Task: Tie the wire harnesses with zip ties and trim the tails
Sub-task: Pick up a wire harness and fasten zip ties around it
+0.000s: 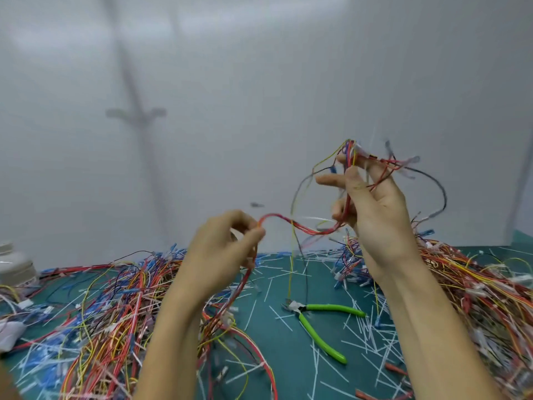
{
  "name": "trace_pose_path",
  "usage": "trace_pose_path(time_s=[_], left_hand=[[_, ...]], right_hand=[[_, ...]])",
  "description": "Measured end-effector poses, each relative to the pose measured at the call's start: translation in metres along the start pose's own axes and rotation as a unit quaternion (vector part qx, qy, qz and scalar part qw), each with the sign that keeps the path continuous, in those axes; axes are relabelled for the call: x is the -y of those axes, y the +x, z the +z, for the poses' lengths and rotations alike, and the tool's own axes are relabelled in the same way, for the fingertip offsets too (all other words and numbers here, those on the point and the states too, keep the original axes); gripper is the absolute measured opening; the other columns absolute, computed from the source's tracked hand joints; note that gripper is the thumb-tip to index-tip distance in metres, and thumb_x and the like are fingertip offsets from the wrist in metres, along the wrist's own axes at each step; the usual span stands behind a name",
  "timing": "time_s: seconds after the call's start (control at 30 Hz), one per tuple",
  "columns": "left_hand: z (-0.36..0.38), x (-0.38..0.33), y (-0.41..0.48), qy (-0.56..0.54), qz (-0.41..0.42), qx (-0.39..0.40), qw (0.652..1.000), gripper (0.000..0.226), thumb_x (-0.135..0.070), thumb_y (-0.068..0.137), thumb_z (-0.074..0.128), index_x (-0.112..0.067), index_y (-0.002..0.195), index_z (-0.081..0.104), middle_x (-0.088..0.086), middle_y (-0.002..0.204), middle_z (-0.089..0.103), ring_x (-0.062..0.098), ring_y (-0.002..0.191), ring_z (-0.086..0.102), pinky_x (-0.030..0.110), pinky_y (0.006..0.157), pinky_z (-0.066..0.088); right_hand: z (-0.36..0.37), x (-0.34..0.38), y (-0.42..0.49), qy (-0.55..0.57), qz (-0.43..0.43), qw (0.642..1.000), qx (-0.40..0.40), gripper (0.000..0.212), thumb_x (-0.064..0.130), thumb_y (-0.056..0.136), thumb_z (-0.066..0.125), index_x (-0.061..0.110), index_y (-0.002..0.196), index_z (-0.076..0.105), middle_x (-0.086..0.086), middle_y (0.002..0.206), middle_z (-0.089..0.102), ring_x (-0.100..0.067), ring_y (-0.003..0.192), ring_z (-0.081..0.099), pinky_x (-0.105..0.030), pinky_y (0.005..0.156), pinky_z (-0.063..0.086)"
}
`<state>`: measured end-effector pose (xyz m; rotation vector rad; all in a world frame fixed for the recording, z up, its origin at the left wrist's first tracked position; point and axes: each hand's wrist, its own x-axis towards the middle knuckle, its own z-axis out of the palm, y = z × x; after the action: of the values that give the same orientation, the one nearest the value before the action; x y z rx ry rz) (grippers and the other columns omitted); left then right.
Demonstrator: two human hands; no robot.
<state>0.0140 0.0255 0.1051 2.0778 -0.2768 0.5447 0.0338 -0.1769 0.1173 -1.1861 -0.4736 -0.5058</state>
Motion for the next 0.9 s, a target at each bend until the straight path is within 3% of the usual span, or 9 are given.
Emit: trace_pose_path(time_s=[0.1, 0.2, 0.3, 0.47, 0.53, 0.63, 0.77, 0.83, 0.9], left_hand=[[0.002, -0.014, 0.001, -0.185, -0.002, -0.113, 0.976, 0.009, -0.011, 0.090, 0.068, -0.009, 0.081, 0.067, -0.008, 0.060, 0.063, 0.007, 0.054, 0.064, 0.021, 0.055, 0.056], [0.013, -0.028, -0.001, -0.321, -0.026, -0.138, 0.937, 0.009, -0.009, 0.089, 0.068, -0.003, 0.082, 0.067, -0.003, 0.060, 0.066, 0.011, 0.058, 0.068, 0.017, 0.058, 0.055], [0.024, -0.033, -0.001, -0.362, -0.034, -0.152, 0.919, 0.007, -0.005, 0.088, 0.068, -0.002, 0.082, 0.068, 0.002, 0.061, 0.068, 0.012, 0.057, 0.068, 0.017, 0.058, 0.055], [0.025, -0.028, 0.001, -0.371, -0.029, -0.119, 0.920, 0.004, -0.002, 0.086, 0.069, -0.001, 0.089, 0.071, 0.007, 0.073, 0.073, 0.017, 0.067, 0.072, 0.020, 0.064, 0.056], [0.020, -0.023, 0.002, -0.353, -0.039, -0.118, 0.927, 0.006, -0.010, 0.089, 0.069, -0.006, 0.090, 0.073, 0.004, 0.075, 0.074, 0.018, 0.072, 0.074, 0.020, 0.064, 0.056], [0.007, -0.011, 0.002, -0.216, -0.067, -0.078, 0.971, 0.020, -0.028, 0.092, 0.065, -0.013, 0.082, 0.072, -0.004, 0.070, 0.070, 0.013, 0.065, 0.071, 0.026, 0.060, 0.059], [-0.017, 0.005, -0.004, -0.049, -0.066, 0.140, 0.987, 0.038, -0.056, 0.072, 0.066, -0.021, 0.084, 0.074, -0.004, 0.080, 0.073, 0.007, 0.072, 0.069, 0.022, 0.065, 0.057], [-0.023, 0.009, -0.006, 0.014, -0.062, 0.250, 0.966, 0.026, -0.046, 0.077, 0.073, -0.024, 0.091, 0.075, -0.002, 0.087, 0.075, 0.003, 0.077, 0.067, 0.021, 0.071, 0.053], [-0.025, 0.017, -0.006, 0.070, -0.067, 0.264, 0.960, 0.010, -0.025, 0.091, 0.069, -0.026, 0.098, 0.076, -0.005, 0.090, 0.075, -0.001, 0.079, 0.064, 0.019, 0.075, 0.050]], right_hand=[[0.006, -0.002, -0.003, 0.015, 0.073, 0.996, 0.042, 0.023, 0.019, 0.097, 0.058, 0.011, 0.118, 0.052, -0.012, 0.096, 0.075, -0.011, 0.053, 0.050, -0.021, 0.056, 0.048], [0.010, -0.003, -0.009, -0.036, 0.093, 0.982, 0.160, 0.055, 0.026, 0.073, 0.081, 0.010, 0.116, 0.050, -0.011, 0.100, 0.075, -0.010, 0.063, 0.062, -0.023, 0.066, 0.052], [0.021, -0.006, -0.015, -0.091, 0.075, 0.958, 0.260, 0.039, 0.014, 0.076, 0.081, 0.014, 0.107, 0.058, 0.004, 0.085, 0.076, -0.005, 0.073, 0.069, -0.016, 0.067, 0.053], [0.030, -0.014, -0.016, -0.125, 0.036, 0.976, 0.173, 0.021, 0.002, 0.080, 0.077, 0.018, 0.091, 0.067, -0.010, 0.078, 0.074, -0.012, 0.067, 0.068, -0.017, 0.056, 0.050], [0.029, -0.015, -0.014, -0.132, 0.022, 0.983, 0.124, 0.020, 0.003, 0.081, 0.076, 0.018, 0.088, 0.064, -0.009, 0.077, 0.075, -0.013, 0.066, 0.069, -0.017, 0.054, 0.050], [0.026, -0.015, -0.010, -0.132, -0.001, 0.989, 0.060, 0.015, 0.005, 0.084, 0.074, 0.015, 0.089, 0.063, -0.008, 0.074, 0.075, -0.010, 0.063, 0.070, -0.014, 0.053, 0.048], [0.019, -0.016, -0.005, -0.117, -0.025, 0.993, -0.022, 0.013, 0.008, 0.086, 0.073, 0.012, 0.094, 0.063, -0.005, 0.072, 0.075, -0.007, 0.057, 0.065, -0.016, 0.056, 0.046], [0.016, -0.015, -0.004, -0.116, -0.033, 0.992, -0.047, 0.015, 0.010, 0.086, 0.073, 0.020, 0.088, 0.062, 0.000, 0.069, 0.074, -0.016, 0.061, 0.069, -0.019, 0.058, 0.047], [0.013, -0.015, -0.003, -0.122, -0.038, 0.990, -0.054, 0.017, 0.011, 0.087, 0.072, 0.023, 0.084, 0.060, 0.003, 0.068, 0.074, -0.020, 0.062, 0.069, -0.020, 0.058, 0.047]])
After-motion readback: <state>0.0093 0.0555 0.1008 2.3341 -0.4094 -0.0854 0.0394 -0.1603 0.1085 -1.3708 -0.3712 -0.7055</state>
